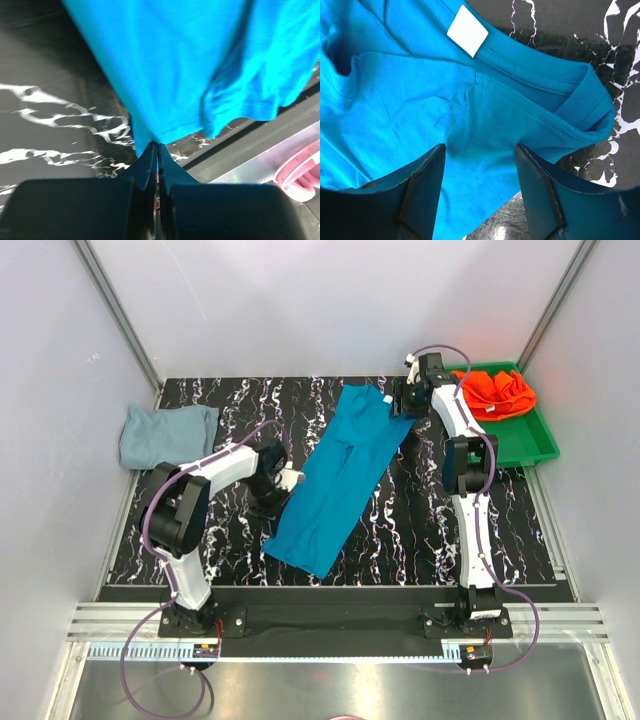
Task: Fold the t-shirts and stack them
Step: Fold the tshirt
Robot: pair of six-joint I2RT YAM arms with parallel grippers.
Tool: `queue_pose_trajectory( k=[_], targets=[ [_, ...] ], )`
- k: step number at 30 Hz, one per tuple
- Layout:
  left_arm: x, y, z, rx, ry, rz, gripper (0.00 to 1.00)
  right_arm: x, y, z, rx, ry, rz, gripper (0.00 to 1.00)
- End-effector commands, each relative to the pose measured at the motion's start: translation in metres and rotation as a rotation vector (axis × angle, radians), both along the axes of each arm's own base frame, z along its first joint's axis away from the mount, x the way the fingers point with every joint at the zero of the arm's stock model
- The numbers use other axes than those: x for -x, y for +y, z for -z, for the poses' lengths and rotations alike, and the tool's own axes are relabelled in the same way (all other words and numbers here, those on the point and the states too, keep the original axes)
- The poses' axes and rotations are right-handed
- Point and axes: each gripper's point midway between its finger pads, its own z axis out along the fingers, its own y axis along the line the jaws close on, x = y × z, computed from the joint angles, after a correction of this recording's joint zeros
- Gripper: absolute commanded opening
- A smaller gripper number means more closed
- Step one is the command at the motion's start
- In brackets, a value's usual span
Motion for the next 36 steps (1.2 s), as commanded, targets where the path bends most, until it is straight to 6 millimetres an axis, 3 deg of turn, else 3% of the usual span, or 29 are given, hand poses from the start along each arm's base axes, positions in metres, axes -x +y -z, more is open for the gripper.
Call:
queue_pose_trajectory(
  k=[1,5,6,12,16,21,24,26,27,29,30,31,33,34,36],
  targets=[
    [0.008,-0.015,-0.016,0.068,0.001,0.011,0.00,-0.010,0.015,-0.022,-0.026,-0.060,-0.027,0.66],
    [0.013,-0.019,-0.014,0.066,0.013,0.031,0.00,-0.019,0.032,-0.025,-0.052,-0.098,-0.057,0.67],
    [0.012,-0.021,-0.014,0.068,0.012,0.033,0.00,-0.018,0.038,-0.017,-0.057,-0.087,-0.067,0.67],
    [0.012,-0.022,-0.016,0.067,0.011,0.043,0.00,-0.038,0.050,-0.026,-0.085,-0.167,-0.063,0.69],
    [0.014,-0.018,-0.017,0.060,-0.001,0.048,0.00,-0.038,0.057,-0.033,-0.090,-0.182,-0.070,0.69],
    [0.008,-0.024,-0.019,0.080,-0.009,0.043,0.00,-0.040,0.050,-0.063,-0.056,-0.241,-0.078,0.70],
    [0.001,-0.028,-0.023,0.094,-0.023,0.046,0.00,-0.046,0.046,-0.106,-0.060,-0.340,-0.075,0.70],
    [-0.001,-0.029,-0.024,0.094,-0.023,0.045,0.00,-0.045,0.043,-0.123,-0.061,-0.365,-0.066,0.70],
    [-0.004,-0.030,-0.024,0.097,-0.026,0.043,0.00,-0.042,0.044,-0.144,-0.077,-0.385,-0.056,0.70],
    [-0.008,-0.029,-0.024,0.100,-0.034,0.034,0.00,-0.030,0.044,-0.148,-0.098,-0.345,-0.040,0.70],
    [-0.010,-0.029,-0.023,0.101,-0.038,0.033,0.00,-0.021,0.047,-0.169,-0.125,-0.356,-0.044,0.70],
    [-0.013,-0.029,-0.024,0.103,-0.041,0.027,0.00,-0.010,0.048,-0.155,-0.144,-0.293,-0.028,0.70],
    [-0.020,-0.028,-0.026,0.108,-0.052,0.014,0.00,0.008,0.053,-0.167,-0.194,-0.252,-0.024,0.70],
    [-0.023,-0.028,-0.028,0.109,-0.059,0.011,0.00,0.019,0.053,-0.152,-0.207,-0.189,-0.016,0.70],
    [-0.034,-0.027,-0.031,0.111,-0.077,-0.004,0.00,0.040,0.056,-0.150,-0.276,-0.099,0.015,0.70]
  ],
)
